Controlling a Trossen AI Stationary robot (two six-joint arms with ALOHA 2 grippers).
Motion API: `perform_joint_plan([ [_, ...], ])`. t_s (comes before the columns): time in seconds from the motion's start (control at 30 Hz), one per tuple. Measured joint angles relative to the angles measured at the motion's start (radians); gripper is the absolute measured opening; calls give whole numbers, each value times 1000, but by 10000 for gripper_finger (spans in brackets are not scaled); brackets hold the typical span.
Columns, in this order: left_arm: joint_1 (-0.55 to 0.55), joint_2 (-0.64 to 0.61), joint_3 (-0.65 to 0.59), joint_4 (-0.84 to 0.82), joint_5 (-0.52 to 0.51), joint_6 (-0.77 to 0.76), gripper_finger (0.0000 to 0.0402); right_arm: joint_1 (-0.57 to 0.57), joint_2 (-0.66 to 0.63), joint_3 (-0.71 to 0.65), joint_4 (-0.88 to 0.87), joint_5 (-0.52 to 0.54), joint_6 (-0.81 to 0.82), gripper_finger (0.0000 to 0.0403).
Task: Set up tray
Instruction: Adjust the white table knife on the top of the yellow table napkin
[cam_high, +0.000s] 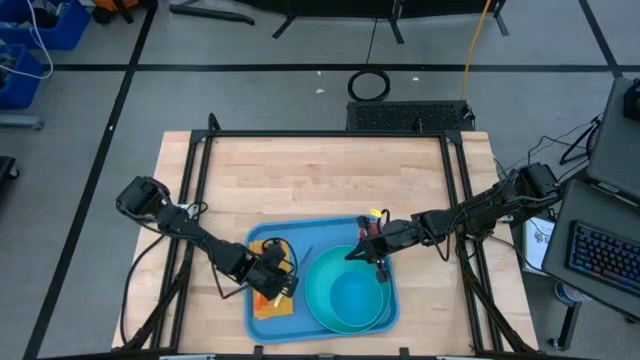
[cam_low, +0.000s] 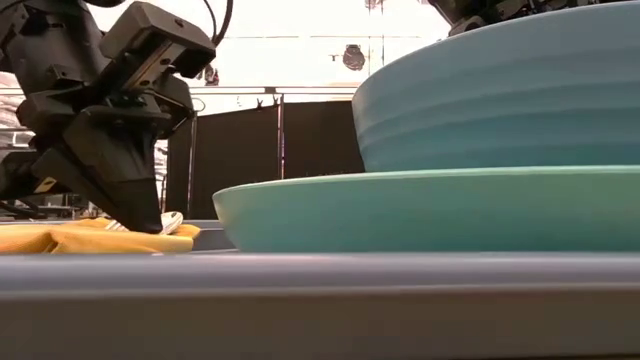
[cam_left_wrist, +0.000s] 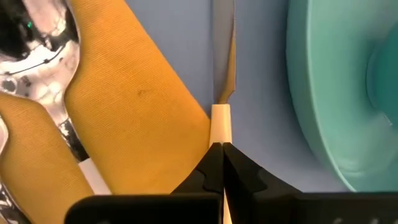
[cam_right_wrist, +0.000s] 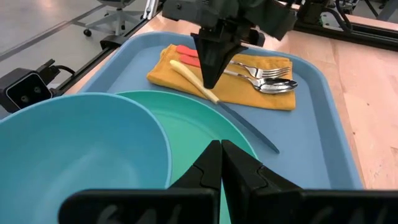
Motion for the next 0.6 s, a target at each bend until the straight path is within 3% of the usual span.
perform_joint_plan([
  [0.3,-29,0,-1,17,-64,-20,0,0,0,0,-4,-23,-23,0],
  [0.6,-28,-44,-4,54,-83,40,25,0,0,0,1,-23,-23,0],
])
